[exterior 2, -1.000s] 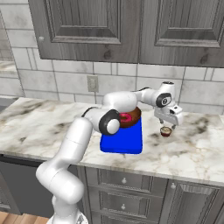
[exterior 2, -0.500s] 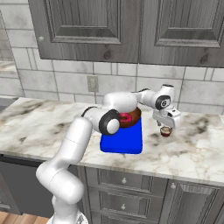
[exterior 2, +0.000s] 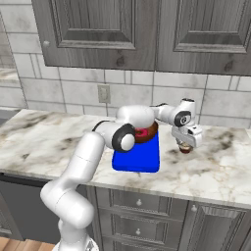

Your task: Place the bowl with donut and the cupcake onto the tray.

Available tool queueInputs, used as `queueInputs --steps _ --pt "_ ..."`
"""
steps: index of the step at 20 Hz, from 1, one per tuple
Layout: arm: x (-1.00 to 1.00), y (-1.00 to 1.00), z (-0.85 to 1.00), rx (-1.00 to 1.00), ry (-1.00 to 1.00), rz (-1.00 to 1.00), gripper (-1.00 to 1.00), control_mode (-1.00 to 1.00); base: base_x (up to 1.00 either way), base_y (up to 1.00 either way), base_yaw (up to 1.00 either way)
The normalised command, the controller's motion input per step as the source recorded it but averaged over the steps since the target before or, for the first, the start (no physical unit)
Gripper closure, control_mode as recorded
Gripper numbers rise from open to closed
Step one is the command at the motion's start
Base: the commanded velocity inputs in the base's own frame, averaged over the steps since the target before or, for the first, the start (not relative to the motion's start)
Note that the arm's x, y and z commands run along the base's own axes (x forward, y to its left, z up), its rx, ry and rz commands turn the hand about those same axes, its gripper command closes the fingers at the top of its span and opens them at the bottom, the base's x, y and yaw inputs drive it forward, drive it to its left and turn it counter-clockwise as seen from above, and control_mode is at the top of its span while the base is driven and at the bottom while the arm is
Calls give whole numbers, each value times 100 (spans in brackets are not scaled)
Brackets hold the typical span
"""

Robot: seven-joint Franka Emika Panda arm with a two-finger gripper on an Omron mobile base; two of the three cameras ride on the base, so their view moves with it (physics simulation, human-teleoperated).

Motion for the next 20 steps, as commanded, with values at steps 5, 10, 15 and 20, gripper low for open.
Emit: queueInputs --steps 5,10,15,20 --pt "11 0 -23 0 -1 0 -100 -100 0 0 0" --pt "0 -4 -30 0 0 -1 100 -100 0 0 0" --pt "-12 -8 0 1 0 -7 100 -100 0 0 0" --pt "-46 7 39 18 -17 -15 100 -100 0 0 0"
